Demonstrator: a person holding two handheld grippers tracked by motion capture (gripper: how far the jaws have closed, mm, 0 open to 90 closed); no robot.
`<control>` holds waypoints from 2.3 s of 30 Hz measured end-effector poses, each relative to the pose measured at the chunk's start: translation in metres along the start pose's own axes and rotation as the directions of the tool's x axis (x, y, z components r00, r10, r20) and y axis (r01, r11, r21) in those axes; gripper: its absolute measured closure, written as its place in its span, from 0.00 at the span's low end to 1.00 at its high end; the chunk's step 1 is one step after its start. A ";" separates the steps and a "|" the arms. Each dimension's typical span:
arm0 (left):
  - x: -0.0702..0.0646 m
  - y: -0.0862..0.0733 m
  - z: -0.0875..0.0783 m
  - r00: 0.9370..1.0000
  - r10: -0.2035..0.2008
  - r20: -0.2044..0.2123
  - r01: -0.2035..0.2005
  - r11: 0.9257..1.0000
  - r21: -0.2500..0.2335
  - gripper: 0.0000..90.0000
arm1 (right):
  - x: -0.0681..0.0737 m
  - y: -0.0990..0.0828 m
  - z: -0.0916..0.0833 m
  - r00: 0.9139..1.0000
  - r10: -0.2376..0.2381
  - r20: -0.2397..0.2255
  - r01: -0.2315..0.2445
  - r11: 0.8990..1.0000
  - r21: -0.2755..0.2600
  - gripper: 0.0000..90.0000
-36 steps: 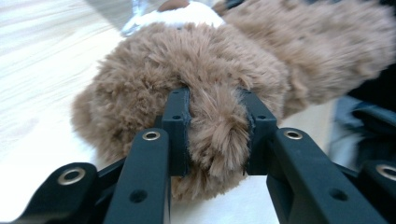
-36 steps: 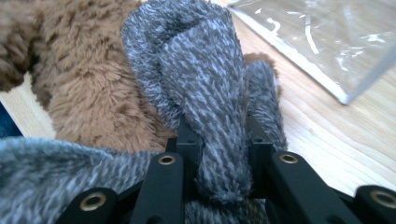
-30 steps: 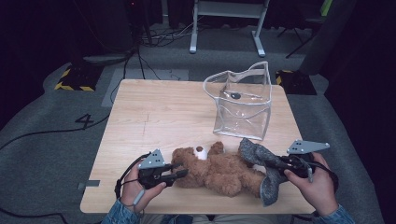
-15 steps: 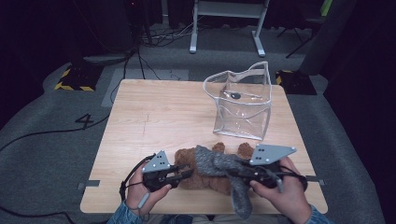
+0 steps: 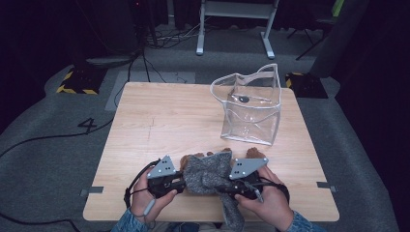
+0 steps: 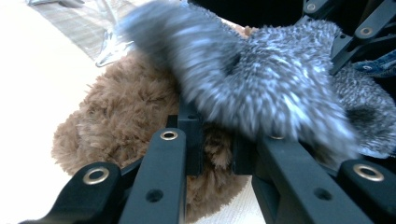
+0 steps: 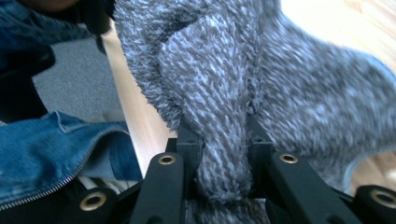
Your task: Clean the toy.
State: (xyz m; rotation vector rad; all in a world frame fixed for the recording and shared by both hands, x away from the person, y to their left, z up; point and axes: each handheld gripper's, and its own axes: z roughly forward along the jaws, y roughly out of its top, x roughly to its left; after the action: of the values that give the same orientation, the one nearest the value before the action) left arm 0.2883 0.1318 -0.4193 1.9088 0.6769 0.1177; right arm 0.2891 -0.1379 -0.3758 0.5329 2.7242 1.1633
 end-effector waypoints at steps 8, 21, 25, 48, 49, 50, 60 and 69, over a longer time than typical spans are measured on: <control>0.003 -0.002 0.000 1.000 -0.011 -0.022 0.012 1.000 0.001 0.88 | -0.013 -0.031 -0.020 0.997 0.076 0.021 -0.076 0.997 -0.002 0.84; 0.007 -0.004 0.000 0.999 -0.020 -0.037 0.021 1.000 0.015 0.88 | -0.026 -0.091 -0.055 0.975 0.199 0.096 -0.198 0.980 -0.019 0.84; 0.007 -0.004 0.000 0.999 -0.015 -0.040 0.015 1.000 0.015 0.87 | -0.029 -0.105 -0.062 0.967 0.226 0.116 -0.225 0.974 -0.019 0.84; 0.010 -0.006 -0.001 0.998 -0.040 -0.041 0.040 0.999 0.020 0.87 | -0.078 -0.157 -0.106 0.862 0.361 0.357 -0.375 0.926 -0.031 0.84; 0.010 -0.007 -0.001 0.998 -0.038 -0.042 0.039 0.999 0.026 0.87 | -0.081 -0.159 -0.108 0.852 0.363 0.376 -0.381 0.924 -0.028 0.84; 0.011 -0.007 -0.002 0.998 -0.035 -0.044 0.036 0.999 0.029 0.87 | -0.084 -0.160 -0.109 0.843 0.368 0.393 -0.388 0.921 -0.031 0.84; 0.010 -0.009 -0.002 0.998 -0.045 -0.045 0.046 0.998 0.037 0.87 | -0.103 -0.179 -0.099 0.790 0.405 0.461 -0.427 0.902 -0.062 0.77; 0.011 -0.010 -0.003 0.998 -0.042 -0.052 0.044 0.998 0.039 0.87 | -0.102 -0.183 -0.107 0.769 0.424 0.478 -0.402 0.902 -0.154 0.44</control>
State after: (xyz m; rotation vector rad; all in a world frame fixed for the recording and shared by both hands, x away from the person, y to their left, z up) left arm 0.2925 0.1420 -0.4289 1.9337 0.7588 0.1268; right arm 0.3072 -0.3652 -0.4350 1.2846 2.1767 0.9716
